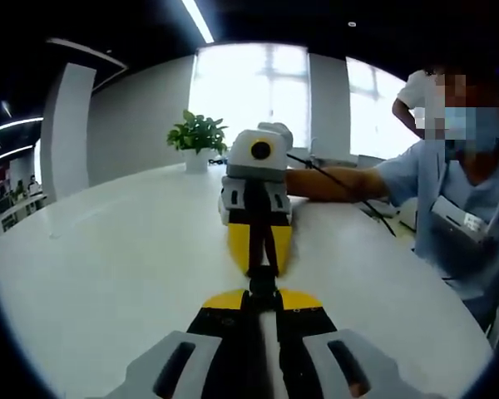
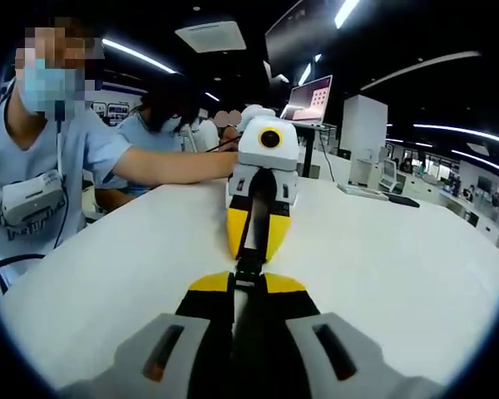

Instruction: Snap the two parts of the plastic buckle together until the buckle closes and remains connected.

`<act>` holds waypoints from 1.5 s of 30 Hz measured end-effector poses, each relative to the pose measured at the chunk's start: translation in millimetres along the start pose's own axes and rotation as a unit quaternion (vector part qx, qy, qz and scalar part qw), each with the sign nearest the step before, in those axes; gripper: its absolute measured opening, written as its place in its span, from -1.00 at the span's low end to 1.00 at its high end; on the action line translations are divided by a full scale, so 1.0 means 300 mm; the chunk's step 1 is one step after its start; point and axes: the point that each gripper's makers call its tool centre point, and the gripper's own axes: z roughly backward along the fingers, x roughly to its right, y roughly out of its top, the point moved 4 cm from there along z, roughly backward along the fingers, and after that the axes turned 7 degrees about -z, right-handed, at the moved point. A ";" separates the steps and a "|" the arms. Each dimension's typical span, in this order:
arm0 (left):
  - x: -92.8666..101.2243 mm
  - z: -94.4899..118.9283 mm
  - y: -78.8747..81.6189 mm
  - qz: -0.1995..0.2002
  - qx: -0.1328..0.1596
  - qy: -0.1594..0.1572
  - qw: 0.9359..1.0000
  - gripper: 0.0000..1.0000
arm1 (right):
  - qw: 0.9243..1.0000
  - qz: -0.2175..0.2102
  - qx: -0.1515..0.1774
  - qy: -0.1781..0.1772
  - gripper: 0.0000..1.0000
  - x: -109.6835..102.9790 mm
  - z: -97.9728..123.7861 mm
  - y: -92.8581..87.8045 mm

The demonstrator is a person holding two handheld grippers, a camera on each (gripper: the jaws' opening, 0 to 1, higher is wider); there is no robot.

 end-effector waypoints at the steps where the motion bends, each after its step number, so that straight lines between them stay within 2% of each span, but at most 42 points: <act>1: -0.001 0.000 0.000 -0.002 0.000 -0.001 1.000 -0.79 | 1.000 0.001 0.000 0.000 -0.76 0.000 0.000 0.000; 22: -0.006 0.003 0.002 -0.006 -0.003 0.002 1.000 -0.80 | 1.000 0.000 0.000 -0.005 -0.78 0.005 -0.008 0.004; 36: -0.016 -0.002 0.004 -0.003 -0.010 0.015 1.000 -0.80 | 1.000 0.003 -0.009 -0.027 -0.79 0.010 -0.010 0.005; 45: -0.031 -0.002 0.004 -0.002 -0.013 0.028 1.000 -0.80 | 0.998 0.012 -0.017 -0.053 -0.79 0.020 -0.012 0.005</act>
